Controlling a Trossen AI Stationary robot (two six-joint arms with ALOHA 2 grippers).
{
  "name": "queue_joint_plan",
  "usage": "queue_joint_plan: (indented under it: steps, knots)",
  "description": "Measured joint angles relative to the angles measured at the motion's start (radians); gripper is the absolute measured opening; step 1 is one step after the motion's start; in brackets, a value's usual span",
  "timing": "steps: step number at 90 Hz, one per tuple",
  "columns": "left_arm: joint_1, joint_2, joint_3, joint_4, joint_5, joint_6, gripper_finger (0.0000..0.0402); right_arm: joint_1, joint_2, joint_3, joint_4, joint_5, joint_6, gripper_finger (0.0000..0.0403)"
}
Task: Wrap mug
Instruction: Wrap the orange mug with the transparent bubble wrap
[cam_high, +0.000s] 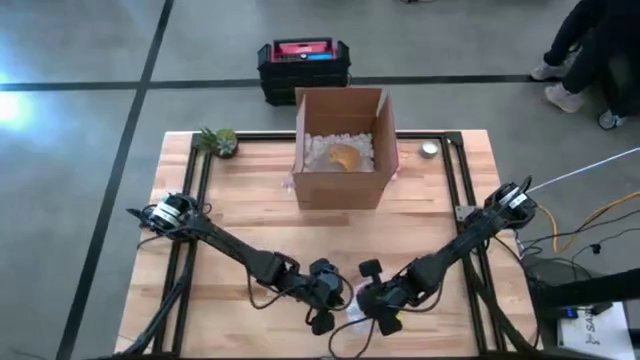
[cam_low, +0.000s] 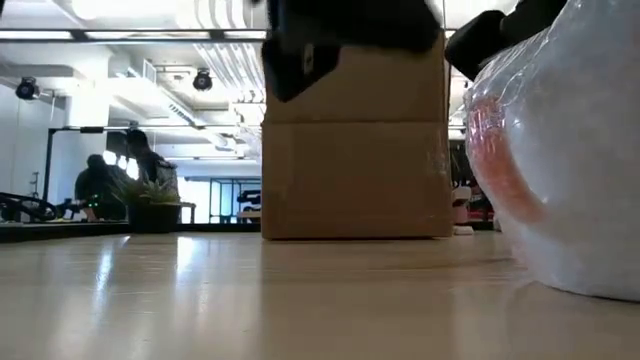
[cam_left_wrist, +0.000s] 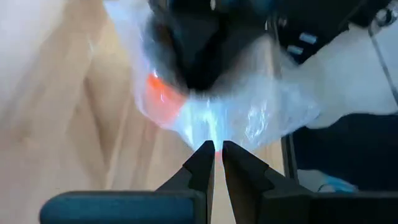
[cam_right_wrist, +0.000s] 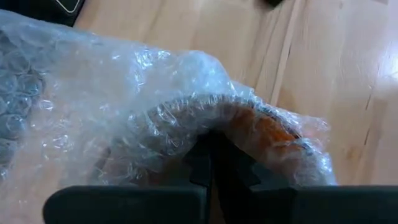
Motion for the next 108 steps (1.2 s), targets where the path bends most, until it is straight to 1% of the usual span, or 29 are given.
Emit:
queue_joint_plan:
  steps: [14, 24, 35, 52, 61, 78, 87, 100, 108]
  knots:
    - [-0.003, 0.03, -0.031, 0.254, -0.001, 0.05, 0.002, 0.0, 0.0, -0.001, 0.003, 0.0, 0.0, 0.0]
    - [0.001, 0.074, -0.031, 0.375, 0.007, 0.102, 0.002, 0.0, 0.0, -0.003, 0.009, -0.002, -0.003, 0.0]
    - [0.014, 0.098, -0.026, 0.37, -0.041, 0.113, 0.002, 0.0, 0.0, -0.003, 0.011, -0.001, -0.006, 0.0]
    - [0.021, 0.113, -0.023, 0.381, -0.052, 0.113, 0.002, 0.001, -0.012, -0.006, 0.011, 0.0, -0.012, 0.0]
    - [0.022, 0.119, -0.021, 0.383, -0.057, 0.113, 0.002, 0.001, -0.043, -0.003, 0.004, -0.001, -0.014, 0.0]
    - [0.024, 0.121, -0.021, 0.384, -0.085, 0.113, 0.002, 0.005, -0.141, 0.05, -0.156, -0.022, -0.027, 0.0]
    - [0.024, 0.122, -0.019, 0.382, -0.085, 0.113, 0.002, 0.011, -0.201, 0.066, -0.187, -0.027, -0.012, 0.0]
    - [0.024, 0.123, -0.018, 0.382, -0.084, 0.113, 0.002, 0.028, -0.223, 0.064, -0.128, -0.101, -0.008, 0.0]
    - [0.024, 0.123, -0.018, 0.382, -0.082, 0.112, 0.002, 0.043, -0.195, 0.064, -0.077, -0.103, -0.029, 0.0]
